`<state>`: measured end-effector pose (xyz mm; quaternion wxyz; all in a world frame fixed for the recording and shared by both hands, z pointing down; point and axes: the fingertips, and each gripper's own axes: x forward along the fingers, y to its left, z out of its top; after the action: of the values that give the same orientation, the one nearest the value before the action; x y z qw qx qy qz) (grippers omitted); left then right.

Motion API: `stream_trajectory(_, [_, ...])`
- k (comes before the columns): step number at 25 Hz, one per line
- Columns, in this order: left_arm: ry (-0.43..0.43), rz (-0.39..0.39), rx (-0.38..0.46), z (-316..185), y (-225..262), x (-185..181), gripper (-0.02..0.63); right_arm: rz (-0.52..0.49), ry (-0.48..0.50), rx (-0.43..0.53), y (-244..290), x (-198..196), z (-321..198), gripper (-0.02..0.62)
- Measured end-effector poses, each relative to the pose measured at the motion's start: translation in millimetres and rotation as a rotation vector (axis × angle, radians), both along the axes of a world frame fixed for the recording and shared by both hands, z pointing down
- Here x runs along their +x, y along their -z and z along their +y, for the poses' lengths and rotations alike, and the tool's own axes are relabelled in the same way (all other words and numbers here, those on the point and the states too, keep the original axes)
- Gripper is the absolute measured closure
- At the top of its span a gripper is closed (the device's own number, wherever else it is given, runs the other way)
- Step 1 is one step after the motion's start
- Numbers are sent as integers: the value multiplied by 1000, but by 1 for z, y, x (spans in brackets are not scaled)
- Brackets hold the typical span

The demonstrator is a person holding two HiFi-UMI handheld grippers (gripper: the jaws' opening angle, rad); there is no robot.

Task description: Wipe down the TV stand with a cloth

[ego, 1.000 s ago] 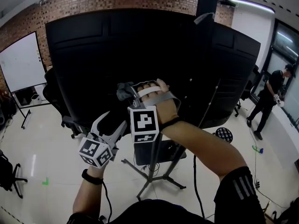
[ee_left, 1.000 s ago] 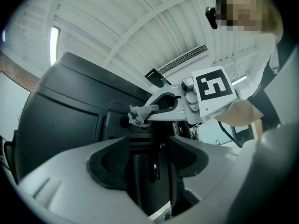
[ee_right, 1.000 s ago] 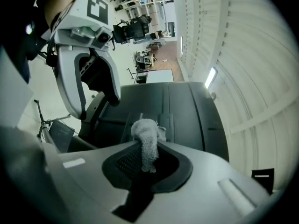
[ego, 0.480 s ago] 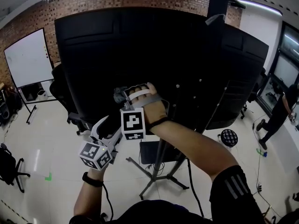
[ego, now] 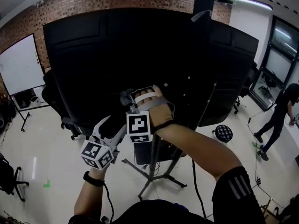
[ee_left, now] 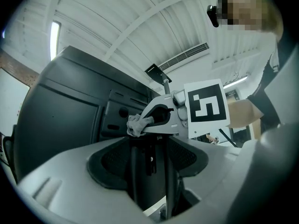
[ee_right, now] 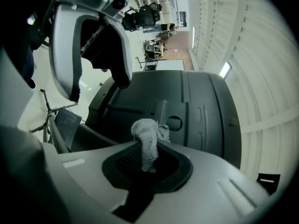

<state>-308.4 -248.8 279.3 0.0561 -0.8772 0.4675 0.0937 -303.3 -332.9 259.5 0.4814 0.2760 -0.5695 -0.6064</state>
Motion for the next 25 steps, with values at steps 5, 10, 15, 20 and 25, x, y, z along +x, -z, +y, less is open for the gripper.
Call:
stream_trajectory(5, [-42, -6, 8, -6, -3, 18, 319, 8, -45, 1, -2, 22, -4, 557])
stream_trajectory(10, [-60, -12, 4, -9, -3, 28, 319, 20, -47, 21, -3, 32, -4, 557])
stream_trajectory(15, [-66, -18, 4, -7, 1, 35, 319, -37, -8, 3, 1, 37, 6, 557])
stream_trajectory(20, [-82, -14, 21, -5, 6, 45, 319, -211, 73, -121, 11, 46, 32, 557])
stream_trajectory(25, [-102, -17, 41, 1, 23, 68, 319, -363, 129, -202, 27, 75, 50, 556])
